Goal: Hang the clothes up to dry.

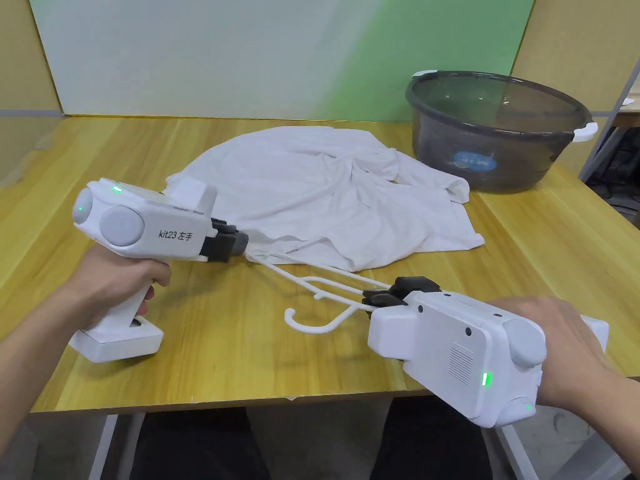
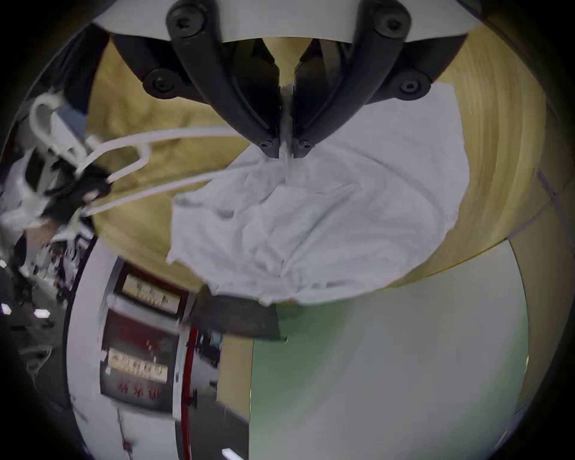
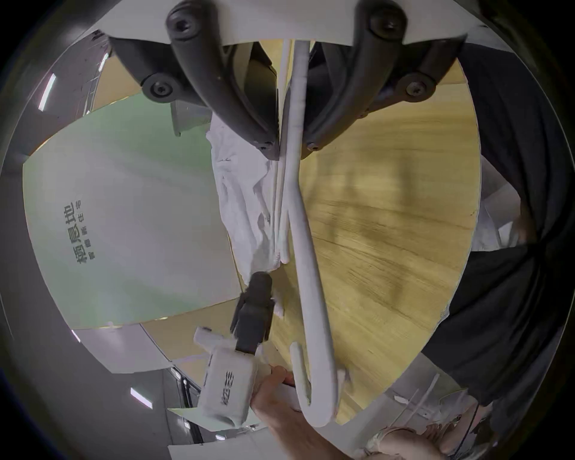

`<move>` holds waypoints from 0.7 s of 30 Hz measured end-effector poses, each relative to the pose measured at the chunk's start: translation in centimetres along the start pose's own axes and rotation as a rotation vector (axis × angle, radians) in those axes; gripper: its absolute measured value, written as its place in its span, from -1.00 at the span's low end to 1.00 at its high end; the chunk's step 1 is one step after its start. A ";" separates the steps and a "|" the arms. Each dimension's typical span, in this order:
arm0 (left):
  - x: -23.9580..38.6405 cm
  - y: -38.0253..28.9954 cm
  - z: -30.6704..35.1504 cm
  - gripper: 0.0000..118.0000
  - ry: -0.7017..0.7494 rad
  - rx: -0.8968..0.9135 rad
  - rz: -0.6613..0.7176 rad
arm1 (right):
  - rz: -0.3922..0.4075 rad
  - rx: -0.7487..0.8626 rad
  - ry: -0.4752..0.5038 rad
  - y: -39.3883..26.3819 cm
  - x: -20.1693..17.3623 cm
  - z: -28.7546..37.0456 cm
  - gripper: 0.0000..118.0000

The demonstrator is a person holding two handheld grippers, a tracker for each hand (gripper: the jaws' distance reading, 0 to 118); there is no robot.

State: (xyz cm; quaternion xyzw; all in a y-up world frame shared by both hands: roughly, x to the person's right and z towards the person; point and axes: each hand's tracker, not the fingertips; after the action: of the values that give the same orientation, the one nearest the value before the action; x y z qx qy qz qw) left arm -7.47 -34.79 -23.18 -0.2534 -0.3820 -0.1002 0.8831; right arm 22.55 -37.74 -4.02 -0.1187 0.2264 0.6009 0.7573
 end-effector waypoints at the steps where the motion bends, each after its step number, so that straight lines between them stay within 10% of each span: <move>1: 0.2 0.1 0.5 -0.96 -0.024 0.018 0.031 | -0.027 -0.002 0.006 -0.1 0.2 -0.1 -0.82; 21: 3.4 -1.7 0.9 -0.96 -0.110 -0.126 -0.040 | -0.093 0.019 -0.112 -0.3 -1.2 -0.7 -0.82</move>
State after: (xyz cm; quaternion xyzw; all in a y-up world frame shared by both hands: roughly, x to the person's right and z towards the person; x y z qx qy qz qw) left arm -6.31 -35.66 -19.53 -0.3058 -0.4280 -0.1273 0.8409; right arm 22.49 -39.14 -4.06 -0.0881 0.1838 0.5684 0.7971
